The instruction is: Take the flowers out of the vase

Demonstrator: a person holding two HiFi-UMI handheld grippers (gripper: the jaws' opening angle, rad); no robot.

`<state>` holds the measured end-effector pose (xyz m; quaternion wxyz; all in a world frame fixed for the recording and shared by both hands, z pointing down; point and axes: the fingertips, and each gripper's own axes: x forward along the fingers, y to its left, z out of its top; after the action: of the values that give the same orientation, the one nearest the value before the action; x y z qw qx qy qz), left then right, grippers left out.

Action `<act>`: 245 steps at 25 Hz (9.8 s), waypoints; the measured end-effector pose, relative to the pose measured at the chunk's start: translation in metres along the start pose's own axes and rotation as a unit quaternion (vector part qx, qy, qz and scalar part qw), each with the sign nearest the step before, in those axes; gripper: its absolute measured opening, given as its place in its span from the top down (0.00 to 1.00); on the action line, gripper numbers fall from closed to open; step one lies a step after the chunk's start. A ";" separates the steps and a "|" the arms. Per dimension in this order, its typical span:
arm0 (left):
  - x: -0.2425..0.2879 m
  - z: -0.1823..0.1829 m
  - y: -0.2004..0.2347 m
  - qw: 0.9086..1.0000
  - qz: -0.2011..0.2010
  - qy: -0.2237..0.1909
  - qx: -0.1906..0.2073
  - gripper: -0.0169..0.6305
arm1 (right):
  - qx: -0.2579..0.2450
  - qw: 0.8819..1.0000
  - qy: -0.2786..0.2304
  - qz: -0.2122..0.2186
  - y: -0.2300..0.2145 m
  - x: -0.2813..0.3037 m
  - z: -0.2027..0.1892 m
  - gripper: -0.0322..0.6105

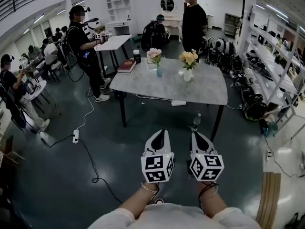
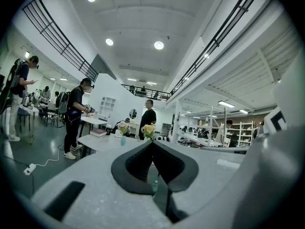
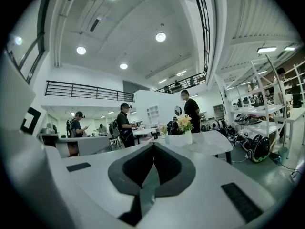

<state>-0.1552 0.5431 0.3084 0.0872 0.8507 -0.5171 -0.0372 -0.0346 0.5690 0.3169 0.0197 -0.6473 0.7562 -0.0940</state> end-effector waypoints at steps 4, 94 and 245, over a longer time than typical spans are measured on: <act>0.012 0.004 0.018 1.000 -0.011 0.004 0.006 0.97 | 0.003 1.000 0.007 -0.011 0.007 0.020 -0.003 0.94; 0.379 -0.036 0.057 0.997 0.007 0.071 0.031 0.97 | 0.069 0.995 0.078 -0.002 -0.187 0.340 0.005 0.94; 0.807 -0.216 0.059 0.933 -0.327 0.131 0.078 0.50 | -0.053 0.995 0.072 -0.038 -0.362 0.671 -0.030 0.63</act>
<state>0.1992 -0.1749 0.5534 0.0700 0.9742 -0.1954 0.0886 0.2059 -0.1393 0.4688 -0.0729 -0.6672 0.7344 -0.1013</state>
